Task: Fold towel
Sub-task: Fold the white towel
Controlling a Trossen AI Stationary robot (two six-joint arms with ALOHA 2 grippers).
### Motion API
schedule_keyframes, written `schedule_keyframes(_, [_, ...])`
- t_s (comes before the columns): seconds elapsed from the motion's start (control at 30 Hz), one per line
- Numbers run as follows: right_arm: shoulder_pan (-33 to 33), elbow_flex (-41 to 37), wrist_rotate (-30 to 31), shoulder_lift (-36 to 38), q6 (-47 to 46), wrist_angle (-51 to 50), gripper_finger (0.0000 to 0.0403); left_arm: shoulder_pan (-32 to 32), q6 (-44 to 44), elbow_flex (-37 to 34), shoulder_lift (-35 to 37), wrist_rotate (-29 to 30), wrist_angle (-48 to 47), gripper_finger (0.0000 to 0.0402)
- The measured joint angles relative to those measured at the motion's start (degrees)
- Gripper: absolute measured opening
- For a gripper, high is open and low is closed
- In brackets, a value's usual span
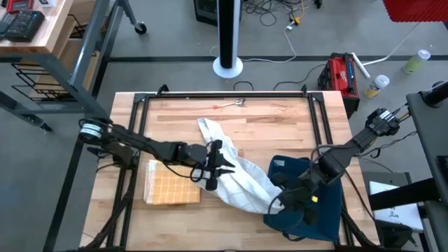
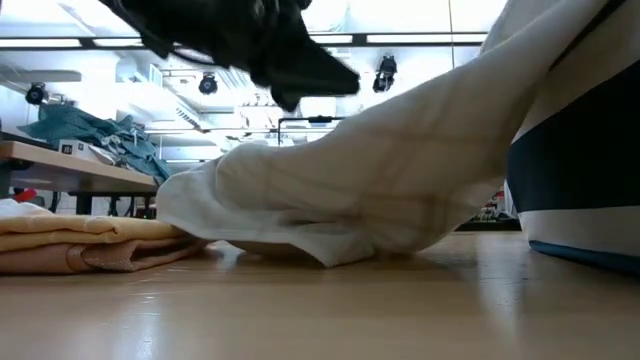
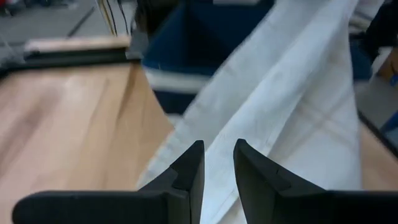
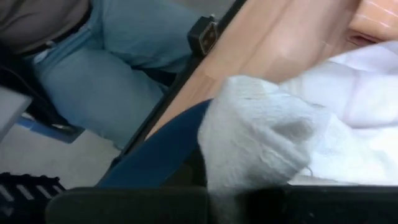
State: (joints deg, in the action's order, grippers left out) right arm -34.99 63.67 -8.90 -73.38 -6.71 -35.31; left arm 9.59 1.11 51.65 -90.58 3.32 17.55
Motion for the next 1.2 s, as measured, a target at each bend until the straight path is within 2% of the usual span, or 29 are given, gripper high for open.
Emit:
schedule_keyframes(0.27, [0.02,-2.2,-0.02,0.0,-0.88,1.81,0.0,0.39,-0.39,1.77,-10.31,-1.3,-1.74,0.0094])
schedule_keyframes(0.37, [-0.01,-2.22,0.01,0.0,-0.97,2.16,0.0,0.39,1.14,4.55,-12.99,-2.76,-5.93,0.0111])
schedule_keyframes(0.57, [0.0,-2.22,0.0,0.0,-0.95,2.23,0.0,0.87,-0.19,10.22,-15.27,-2.02,-18.3,0.0127])
schedule_keyframes(0.7, [-0.01,-2.22,0.0,0.02,-0.81,2.85,0.0,0.72,-0.69,12.34,-16.33,6.6,-25.48,0.0123])
schedule_keyframes(0.77, [-0.01,-2.22,-0.01,0.04,-0.71,3.32,0.0,0.61,-2.17,12.38,-16.3,9.09,-25.45,0.0111])
schedule_keyframes(0.83, [0.01,-2.18,0.12,0.04,-0.75,3.01,0.0,0.66,-4.26,12.51,-15.92,10.64,-25.22,0.0084])
schedule_keyframes(0.9, [0.0,-1.45,1.68,0.22,-0.73,1.75,0.0,0.76,-5.99,13.32,-15.4,13.14,-27.89,0.0035])
schedule_keyframes(0.93, [-0.01,-0.7,3.4,0.53,-0.76,0.37,0.0,0.8,-6.48,14.32,-14.85,14.73,-30.14,0.0019])
schedule_keyframes(1.0, [-0.04,1.71,8.02,1.34,-1.13,-3.64,0.0,0.76,-6.68,17.07,-13.12,20.74,-37.41,0.0011])
schedule_keyframes(1.1, [-0.46,6.1,18.06,3.41,-2.41,-11.97,0.0,1.17,-7.32,23.18,-9.85,31.48,-49.09,0.0002])
schedule_keyframes(1.2, [-0.67,10.71,29.11,5.25,-2.71,-17.89,0.0,1.24,-6.69,29.33,-6.43,38.07,-57.22,0.0001])
